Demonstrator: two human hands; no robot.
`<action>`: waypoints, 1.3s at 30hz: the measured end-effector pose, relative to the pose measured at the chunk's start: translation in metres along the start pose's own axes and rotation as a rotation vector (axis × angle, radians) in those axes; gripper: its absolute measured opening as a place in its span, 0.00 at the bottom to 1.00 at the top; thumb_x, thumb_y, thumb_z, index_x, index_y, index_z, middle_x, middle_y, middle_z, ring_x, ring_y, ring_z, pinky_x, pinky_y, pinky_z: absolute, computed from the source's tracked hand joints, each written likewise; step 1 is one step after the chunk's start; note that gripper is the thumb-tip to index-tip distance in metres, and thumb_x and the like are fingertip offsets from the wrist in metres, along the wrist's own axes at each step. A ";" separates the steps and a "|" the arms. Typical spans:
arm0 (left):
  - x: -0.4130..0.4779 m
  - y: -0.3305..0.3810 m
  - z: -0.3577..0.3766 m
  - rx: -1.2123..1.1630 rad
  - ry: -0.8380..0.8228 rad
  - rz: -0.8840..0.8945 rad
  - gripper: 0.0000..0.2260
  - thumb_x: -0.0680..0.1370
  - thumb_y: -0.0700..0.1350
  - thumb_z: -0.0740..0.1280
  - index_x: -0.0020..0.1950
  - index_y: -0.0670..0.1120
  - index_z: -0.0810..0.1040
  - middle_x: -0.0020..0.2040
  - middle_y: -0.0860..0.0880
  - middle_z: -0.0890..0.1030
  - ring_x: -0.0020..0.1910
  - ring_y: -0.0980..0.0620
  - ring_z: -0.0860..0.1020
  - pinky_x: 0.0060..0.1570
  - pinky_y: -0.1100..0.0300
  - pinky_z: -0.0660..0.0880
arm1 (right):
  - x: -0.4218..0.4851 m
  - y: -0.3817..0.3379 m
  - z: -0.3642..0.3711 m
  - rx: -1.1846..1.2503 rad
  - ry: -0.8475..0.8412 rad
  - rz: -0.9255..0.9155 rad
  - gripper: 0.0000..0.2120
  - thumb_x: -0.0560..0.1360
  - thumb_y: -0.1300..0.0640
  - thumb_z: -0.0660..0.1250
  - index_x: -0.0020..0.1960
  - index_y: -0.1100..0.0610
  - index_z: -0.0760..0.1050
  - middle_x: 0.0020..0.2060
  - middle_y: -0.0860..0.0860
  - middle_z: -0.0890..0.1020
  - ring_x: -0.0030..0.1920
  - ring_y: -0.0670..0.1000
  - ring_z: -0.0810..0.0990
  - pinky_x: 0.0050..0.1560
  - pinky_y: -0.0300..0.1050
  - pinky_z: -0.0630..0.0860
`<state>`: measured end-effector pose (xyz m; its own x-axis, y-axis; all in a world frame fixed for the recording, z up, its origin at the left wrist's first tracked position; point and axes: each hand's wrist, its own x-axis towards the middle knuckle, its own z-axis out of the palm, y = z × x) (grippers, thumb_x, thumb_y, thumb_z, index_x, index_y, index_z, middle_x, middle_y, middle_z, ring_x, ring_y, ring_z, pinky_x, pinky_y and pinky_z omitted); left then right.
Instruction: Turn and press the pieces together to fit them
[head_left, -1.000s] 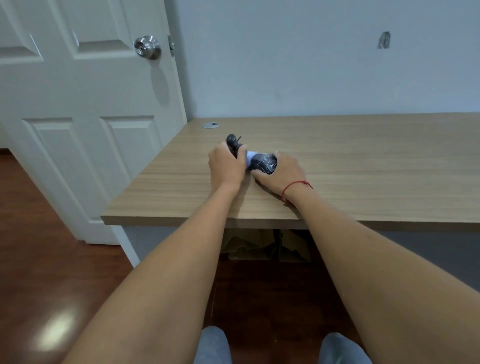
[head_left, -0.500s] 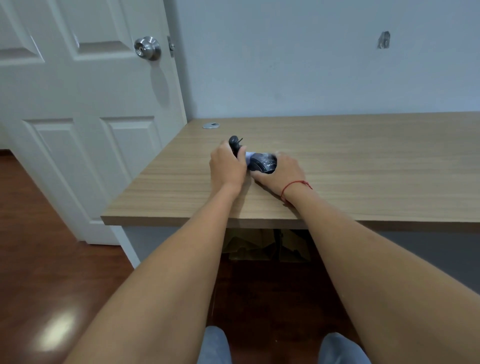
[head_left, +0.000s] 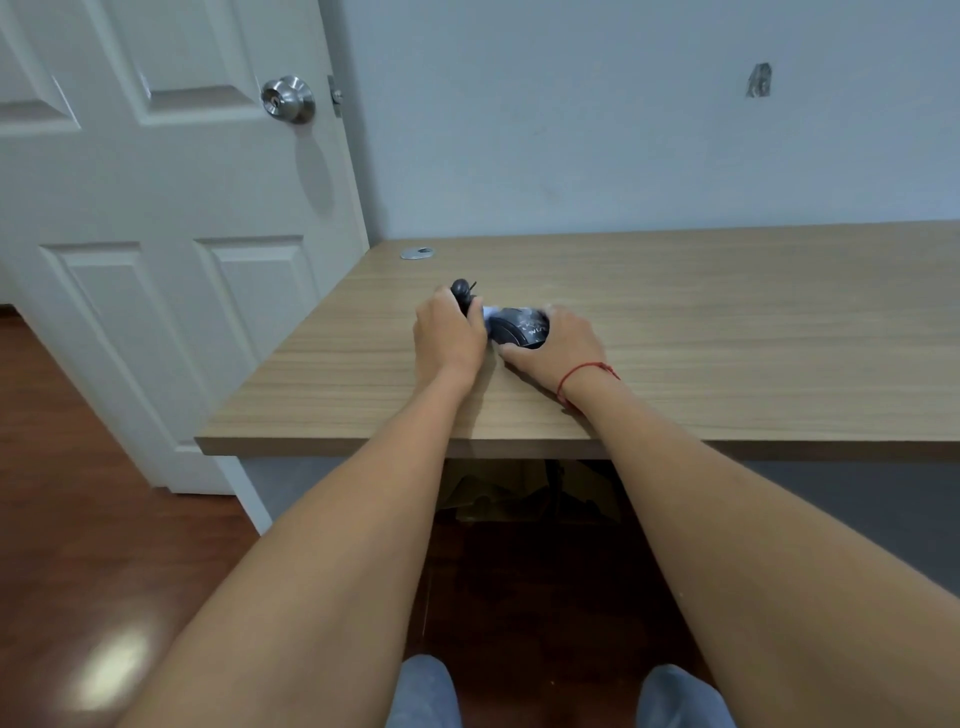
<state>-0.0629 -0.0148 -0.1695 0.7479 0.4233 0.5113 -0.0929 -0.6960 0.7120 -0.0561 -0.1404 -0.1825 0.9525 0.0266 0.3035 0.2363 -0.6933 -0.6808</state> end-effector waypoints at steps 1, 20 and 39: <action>-0.002 0.003 -0.001 -0.039 0.014 0.034 0.12 0.78 0.48 0.65 0.44 0.39 0.74 0.45 0.38 0.80 0.47 0.39 0.77 0.40 0.56 0.66 | 0.000 0.000 0.000 0.002 0.000 0.001 0.24 0.63 0.42 0.72 0.54 0.53 0.76 0.47 0.50 0.82 0.47 0.53 0.81 0.48 0.48 0.79; -0.010 0.011 -0.003 -0.215 -0.002 0.211 0.12 0.78 0.48 0.67 0.40 0.43 0.71 0.36 0.45 0.77 0.37 0.47 0.75 0.39 0.57 0.70 | -0.007 -0.005 -0.007 0.052 -0.034 0.038 0.20 0.64 0.46 0.73 0.53 0.53 0.76 0.46 0.50 0.81 0.49 0.55 0.81 0.51 0.50 0.78; -0.006 0.004 -0.003 -0.010 0.014 0.065 0.12 0.79 0.48 0.64 0.50 0.38 0.74 0.48 0.38 0.80 0.49 0.39 0.77 0.41 0.57 0.65 | -0.006 -0.008 -0.009 0.120 0.009 -0.136 0.29 0.65 0.59 0.77 0.64 0.56 0.73 0.58 0.53 0.80 0.57 0.52 0.78 0.52 0.37 0.69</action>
<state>-0.0694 -0.0187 -0.1682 0.7306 0.3860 0.5632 -0.1473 -0.7163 0.6821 -0.0658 -0.1415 -0.1725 0.9084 0.1077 0.4039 0.3848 -0.5928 -0.7074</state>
